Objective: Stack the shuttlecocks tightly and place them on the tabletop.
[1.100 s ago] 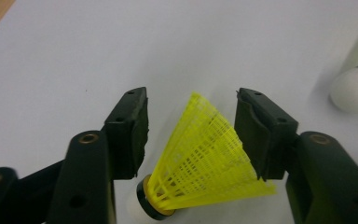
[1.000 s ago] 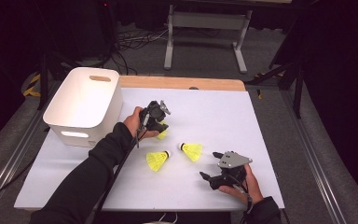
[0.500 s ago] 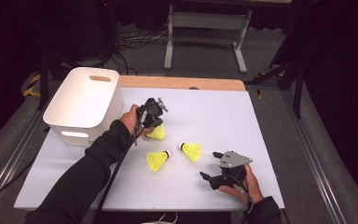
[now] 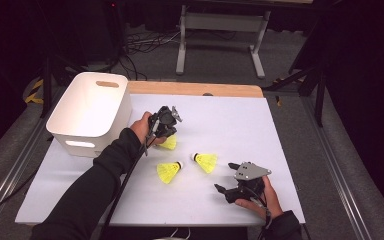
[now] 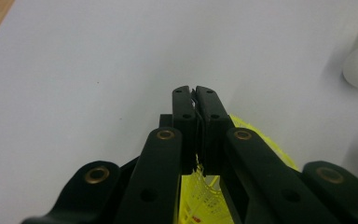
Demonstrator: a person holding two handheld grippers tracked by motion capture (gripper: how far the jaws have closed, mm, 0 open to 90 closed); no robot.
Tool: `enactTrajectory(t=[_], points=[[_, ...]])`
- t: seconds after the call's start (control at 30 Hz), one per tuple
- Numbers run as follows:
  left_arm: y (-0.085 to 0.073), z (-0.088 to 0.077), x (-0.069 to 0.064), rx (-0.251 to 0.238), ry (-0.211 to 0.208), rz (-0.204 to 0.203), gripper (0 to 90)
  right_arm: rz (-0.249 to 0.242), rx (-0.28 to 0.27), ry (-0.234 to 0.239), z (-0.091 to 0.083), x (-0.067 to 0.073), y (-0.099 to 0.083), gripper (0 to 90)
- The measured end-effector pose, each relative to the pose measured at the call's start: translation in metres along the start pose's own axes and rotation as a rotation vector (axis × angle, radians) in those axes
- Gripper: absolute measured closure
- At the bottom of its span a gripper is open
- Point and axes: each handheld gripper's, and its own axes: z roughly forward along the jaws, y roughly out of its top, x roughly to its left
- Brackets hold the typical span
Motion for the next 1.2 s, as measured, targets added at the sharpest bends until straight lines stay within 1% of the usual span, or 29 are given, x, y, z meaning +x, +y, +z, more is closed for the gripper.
enactTrajectory(t=[0.03,0.1,0.13,0.2,0.23,0.27,0.33,0.4,0.43,0.47,0.5,0.53,0.57,0.6,0.67,0.7,0.77,0.83,0.9,0.93,0.97,1.03,1.1,1.2], points=[[0.001,0.000,-0.001,0.003,0.000,0.008,87.7,-0.002,-0.002,-0.002,0.000,0.000,0.000,15.9],[0.002,-0.002,-0.001,0.013,0.035,0.030,87.8,-0.002,-0.001,-0.003,0.000,0.000,0.000,15.9],[0.002,-0.004,0.001,0.011,0.036,0.038,87.8,-0.001,0.000,-0.003,0.000,0.000,0.000,15.9],[0.001,-0.006,0.003,0.003,0.032,0.032,87.8,0.002,-0.004,-0.001,0.000,0.000,0.000,15.9],[-0.001,-0.009,0.006,0.011,0.046,0.045,87.8,0.002,-0.004,-0.002,0.000,0.000,0.000,16.0],[-0.001,-0.009,0.006,0.011,0.046,0.045,87.9,0.003,-0.004,-0.003,0.000,0.000,0.000,16.0],[-0.004,-0.013,0.011,0.012,0.067,0.050,87.9,0.003,-0.004,-0.003,0.000,0.000,0.000,16.0],[-0.005,-0.014,0.012,0.014,0.059,0.044,87.7,0.002,-0.003,-0.004,0.000,0.000,0.000,16.0],[-0.009,-0.013,0.014,-0.003,0.041,0.027,87.6,0.000,-0.002,-0.004,0.000,0.000,0.000,16.0],[-0.009,-0.013,0.014,-0.003,0.041,0.027,87.5,0.000,-0.002,-0.004,0.000,0.000,0.000,16.0],[-0.012,-0.010,0.016,-0.021,0.038,0.018,87.4,0.000,-0.004,-0.004,0.000,0.001,0.000,16.0],[-0.012,-0.010,0.016,-0.021,0.038,0.018,87.1,0.000,-0.004,-0.003,0.000,0.001,0.000,16.0],[-0.013,-0.010,0.016,-0.039,0.034,0.013,87.0,0.000,-0.003,-0.004,0.000,0.001,0.000,16.0],[-0.015,-0.008,0.015,-0.047,0.030,0.006,87.0,0.000,-0.003,-0.004,0.000,0.001,0.000,16.0],[-0.016,-0.006,0.015,-0.064,-0.002,-0.005,86.3,-0.002,-0.001,-0.003,0.000,0.001,0.000,16.0],[-0.016,-0.005,0.014,-0.060,-0.008,-0.004,86.2,-0.003,0.000,-0.002,0.000,0.001,0.000,16.0],[-0.015,-0.002,0.010,-0.065,-0.007,0.005,85.7,-0.004,0.000,-0.002,0.001,0.001,0.000,15.9],[-0.013,0.000,0.008,-0.053,-0.004,0.015,85.3,0.000,0.000,-0.002,0.000,0.001,0.000,15.9],[-0.012,0.003,0.007,-0.057,-0.005,0.013,84.1,0.000,0.000,-0.002,0.001,0.001,0.000,15.9],[-0.011,0.004,0.006,-0.048,-0.003,0.014,83.5,-0.001,0.000,-0.002,0.001,0.001,0.000,15.9],[-0.011,0.005,0.006,-0.047,0.004,0.010,82.7,-0.001,0.000,-0.001,0.001,0.001,0.000,15.9],[-0.011,0.008,0.006,-0.041,-0.007,0.008,81.8,-0.003,0.002,0.000,0.001,0.001,0.000,15.9],[-0.011,0.011,0.006,-0.030,0.002,0.003,80.1,-0.002,0.002,0.003,0.001,0.001,0.000,15.9],[-0.012,0.013,0.007,-0.050,0.015,-0.013,78.3,0.001,0.000,0.001,0.001,0.001,0.000,15.9]])
